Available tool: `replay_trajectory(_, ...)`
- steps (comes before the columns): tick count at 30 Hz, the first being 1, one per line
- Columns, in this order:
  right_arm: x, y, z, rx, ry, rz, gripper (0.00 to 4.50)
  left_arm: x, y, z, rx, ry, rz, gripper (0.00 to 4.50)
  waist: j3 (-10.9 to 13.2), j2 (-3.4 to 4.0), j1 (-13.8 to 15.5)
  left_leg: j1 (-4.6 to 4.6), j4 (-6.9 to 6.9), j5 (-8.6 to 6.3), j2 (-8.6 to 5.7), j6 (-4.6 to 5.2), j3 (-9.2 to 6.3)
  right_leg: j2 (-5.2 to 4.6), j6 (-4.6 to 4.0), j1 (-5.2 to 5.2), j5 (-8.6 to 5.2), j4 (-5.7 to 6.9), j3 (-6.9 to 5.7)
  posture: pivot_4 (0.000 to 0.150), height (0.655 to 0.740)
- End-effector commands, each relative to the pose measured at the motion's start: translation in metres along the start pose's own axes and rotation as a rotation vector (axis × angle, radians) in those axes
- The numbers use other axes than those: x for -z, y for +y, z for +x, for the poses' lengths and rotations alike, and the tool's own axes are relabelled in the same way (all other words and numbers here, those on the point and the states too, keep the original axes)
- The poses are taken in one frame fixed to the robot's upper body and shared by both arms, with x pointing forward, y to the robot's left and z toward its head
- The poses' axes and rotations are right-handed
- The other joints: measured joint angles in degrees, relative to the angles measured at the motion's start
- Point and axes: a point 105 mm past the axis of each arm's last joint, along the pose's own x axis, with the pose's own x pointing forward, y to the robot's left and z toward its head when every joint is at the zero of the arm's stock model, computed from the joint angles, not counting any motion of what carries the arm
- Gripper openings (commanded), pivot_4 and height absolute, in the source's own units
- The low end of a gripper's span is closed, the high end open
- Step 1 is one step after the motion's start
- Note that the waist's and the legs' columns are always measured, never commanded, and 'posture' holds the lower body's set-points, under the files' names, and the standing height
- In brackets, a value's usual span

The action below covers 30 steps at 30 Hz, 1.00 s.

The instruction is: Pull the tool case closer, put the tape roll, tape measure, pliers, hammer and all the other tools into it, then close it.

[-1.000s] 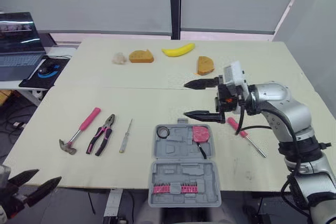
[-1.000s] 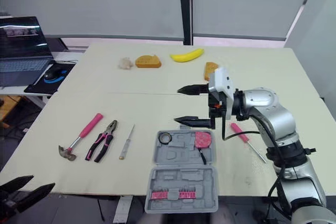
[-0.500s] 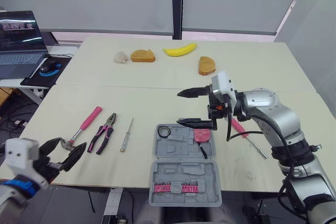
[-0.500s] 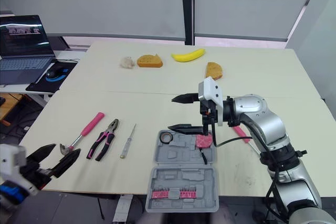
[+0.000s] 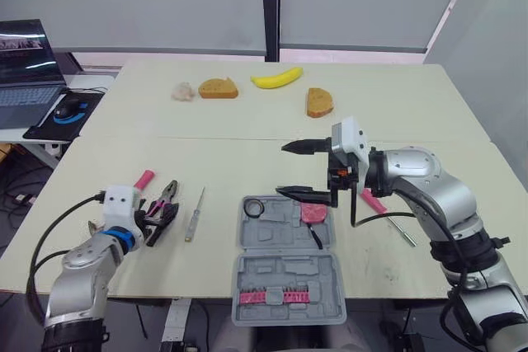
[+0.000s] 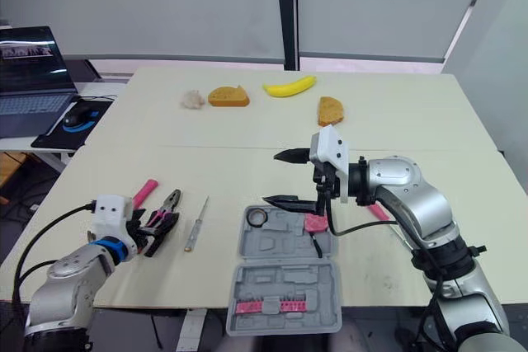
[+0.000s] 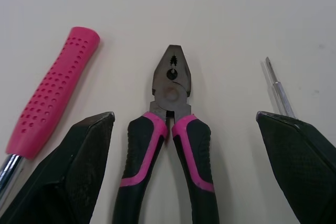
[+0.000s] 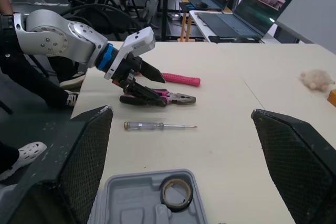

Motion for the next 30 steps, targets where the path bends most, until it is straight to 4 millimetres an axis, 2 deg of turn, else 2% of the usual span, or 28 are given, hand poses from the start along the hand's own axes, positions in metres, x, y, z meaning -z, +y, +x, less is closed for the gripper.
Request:
replay_trajectory(1, -0.015, 0.001, -0.005, 0.022, -0.021, -0.051, 4.48, 0.003, 0.008, 0.003, -0.027, 0.032, 0.036, 4.50, 0.0, 0.00, -0.1, 0.00, 0.00, 0.00, 0.01, 0.00, -0.01, 0.01, 0.00, 0.00, 0.00, 0.00, -0.01, 0.150, 0.7400)
replay_trajectory(13, -0.013, 0.000, -0.007, 0.042, -0.012, -0.045, 4.48, 0.016, 0.008, 0.001, -0.030, 0.106, 0.050, 4.50, 0.0, 0.00, 0.0, 0.01, 0.00, 0.00, 0.00, -0.01, -0.04, -0.01, 0.00, 0.01, 0.00, 0.01, -0.01, 0.150, 0.7400)
replay_trajectory(19, -0.012, 0.000, -0.005, 0.037, -0.012, -0.038, 4.50, 0.013, 0.010, 0.007, -0.002, 0.116, 0.156, 2.64, 0.0, 0.01, 0.1, 0.01, 0.00, 0.01, 0.00, -0.01, -0.05, -0.01, 0.00, 0.00, 0.00, 0.01, -0.02, 0.150, 0.7400)
replay_trajectory(25, -0.011, 0.000, -0.004, 0.035, -0.009, -0.032, 4.50, 0.008, 0.015, 0.012, 0.006, 0.129, 0.169, 2.59, 0.0, 0.01, 0.1, 0.01, 0.00, 0.02, 0.00, -0.03, -0.11, 0.00, 0.00, 0.02, 0.00, 0.04, -0.06, 0.150, 0.7400)
replay_trajectory(30, -0.009, -0.001, -0.007, 0.044, 0.003, -0.033, 4.50, 0.000, 0.019, 0.008, 0.013, 0.114, 0.178, 2.59, 0.0, 0.01, 0.0, 0.01, 0.00, 0.02, 0.00, -0.03, -0.11, 0.00, 0.00, 0.01, 0.00, 0.04, -0.06, 0.150, 0.7400)
